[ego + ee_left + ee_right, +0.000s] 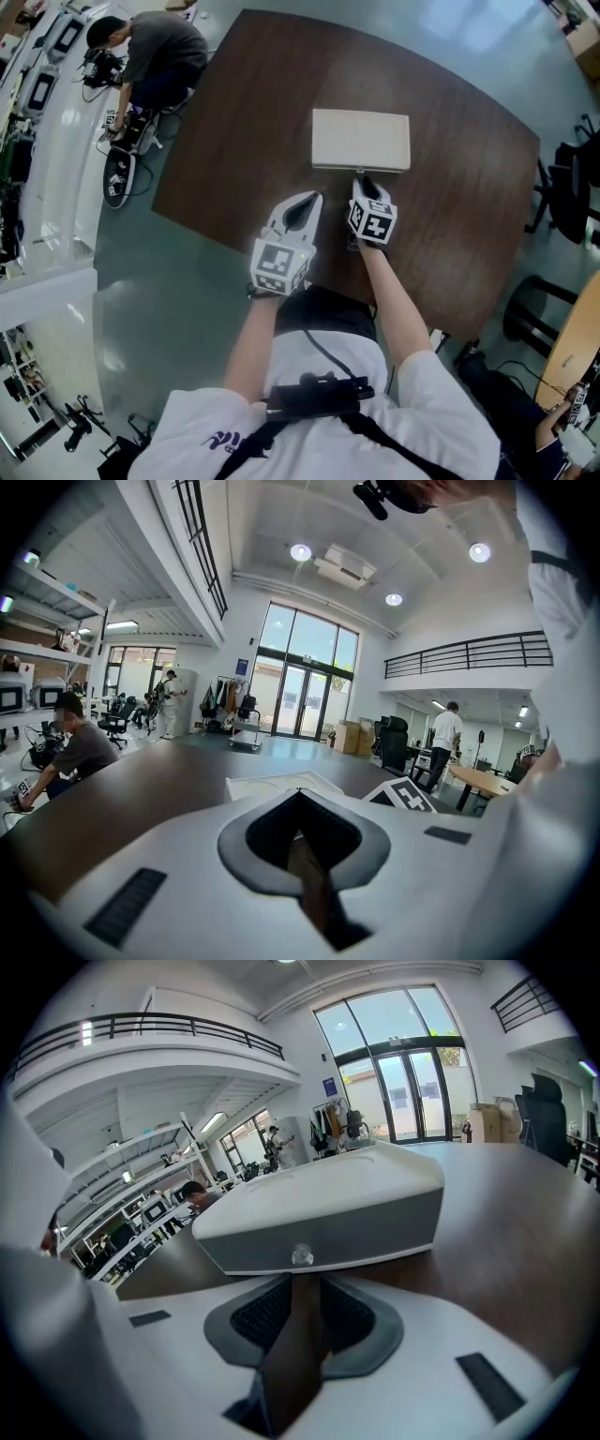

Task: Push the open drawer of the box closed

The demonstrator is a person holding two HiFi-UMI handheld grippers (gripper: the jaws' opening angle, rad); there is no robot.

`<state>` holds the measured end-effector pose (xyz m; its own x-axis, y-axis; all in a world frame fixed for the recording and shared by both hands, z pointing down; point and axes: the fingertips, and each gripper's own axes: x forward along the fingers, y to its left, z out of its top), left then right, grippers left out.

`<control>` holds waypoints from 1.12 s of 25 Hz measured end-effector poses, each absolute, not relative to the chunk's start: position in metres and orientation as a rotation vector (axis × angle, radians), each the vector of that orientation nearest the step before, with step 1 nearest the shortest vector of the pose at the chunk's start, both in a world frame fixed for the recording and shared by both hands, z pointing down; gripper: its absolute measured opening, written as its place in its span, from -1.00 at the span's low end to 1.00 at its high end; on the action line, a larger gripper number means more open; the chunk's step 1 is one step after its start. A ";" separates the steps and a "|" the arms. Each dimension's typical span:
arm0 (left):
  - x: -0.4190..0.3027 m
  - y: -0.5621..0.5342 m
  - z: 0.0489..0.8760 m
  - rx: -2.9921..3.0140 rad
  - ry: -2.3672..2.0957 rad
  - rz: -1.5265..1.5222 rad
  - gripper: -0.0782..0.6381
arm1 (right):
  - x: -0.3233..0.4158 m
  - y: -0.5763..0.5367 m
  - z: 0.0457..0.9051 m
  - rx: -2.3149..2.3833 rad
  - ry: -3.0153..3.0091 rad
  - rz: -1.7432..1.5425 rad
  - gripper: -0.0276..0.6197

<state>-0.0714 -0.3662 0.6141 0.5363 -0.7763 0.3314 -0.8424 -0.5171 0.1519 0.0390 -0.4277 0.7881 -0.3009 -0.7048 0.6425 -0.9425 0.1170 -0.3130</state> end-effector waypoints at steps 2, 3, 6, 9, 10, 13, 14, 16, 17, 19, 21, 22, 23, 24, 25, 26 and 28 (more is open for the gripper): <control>-0.073 -0.360 0.612 2.491 -1.346 0.321 -0.76 | 0.040 -0.417 0.785 1.616 -2.067 0.987 -0.67; -0.074 -0.357 0.611 2.496 -1.346 0.319 -0.76 | 0.041 -0.412 0.783 1.623 -2.069 0.985 -0.67; -0.073 -0.350 0.605 2.516 -1.347 0.308 -0.76 | 0.045 -0.399 0.769 1.656 -2.084 0.967 -0.67; -0.067 -0.341 0.593 2.544 -1.339 0.285 -0.76 | 0.050 -0.386 0.751 1.670 -2.110 0.917 -0.67; -0.066 -0.338 0.589 2.550 -1.340 0.279 -0.76 | 0.050 -0.382 0.743 1.668 -2.126 0.896 -0.67; -0.065 -0.328 0.578 2.557 -1.347 0.271 -0.76 | 0.051 -0.368 0.715 1.666 -2.186 0.831 -0.67; -0.065 -0.325 0.575 2.558 -1.351 0.273 -0.76 | 0.051 -0.364 0.704 1.667 -2.209 0.806 -0.67; -0.066 -0.322 0.568 2.560 -1.358 0.271 -0.76 | 0.048 -0.355 0.679 1.666 -2.259 0.746 -0.67; -0.067 -0.321 0.563 2.562 -1.363 0.263 -0.76 | 0.045 -0.350 0.666 1.663 -2.285 0.710 -0.67; -0.070 -0.317 0.552 2.571 -1.378 0.240 -0.76 | 0.037 -0.340 0.638 1.653 -2.338 0.635 -0.68; -0.072 -0.315 0.538 2.583 -1.404 0.212 -0.76 | 0.030 -0.330 0.608 1.659 -2.394 0.579 -0.69; -0.072 -0.315 0.530 2.590 -1.417 0.195 -0.76 | 0.030 -0.326 0.592 1.673 -2.420 0.558 -0.81; -0.071 -0.315 0.521 2.600 -1.429 0.180 -0.76 | 0.030 -0.322 0.576 1.691 -2.446 0.537 -0.87; -0.071 -0.315 0.512 2.612 -1.438 0.165 -0.76 | 0.030 -0.318 0.559 1.709 -2.472 0.516 -0.90; -0.071 -0.314 0.502 2.625 -1.445 0.150 -0.76 | 0.029 -0.315 0.542 1.725 -2.497 0.496 -0.90; -0.071 -0.313 0.493 2.637 -1.449 0.136 -0.76 | 0.027 -0.311 0.526 1.738 -2.521 0.475 -0.90; -0.073 -0.308 0.476 2.652 -1.455 0.109 -0.76 | 0.022 -0.301 0.497 1.759 -2.563 0.434 -0.90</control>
<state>-0.0732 -0.3078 0.4765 0.5368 -0.8355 0.1180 -0.8437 -0.5328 0.0652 0.0223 -0.3013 0.4973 -0.3716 -0.9150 0.1573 -0.9158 0.3334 -0.2242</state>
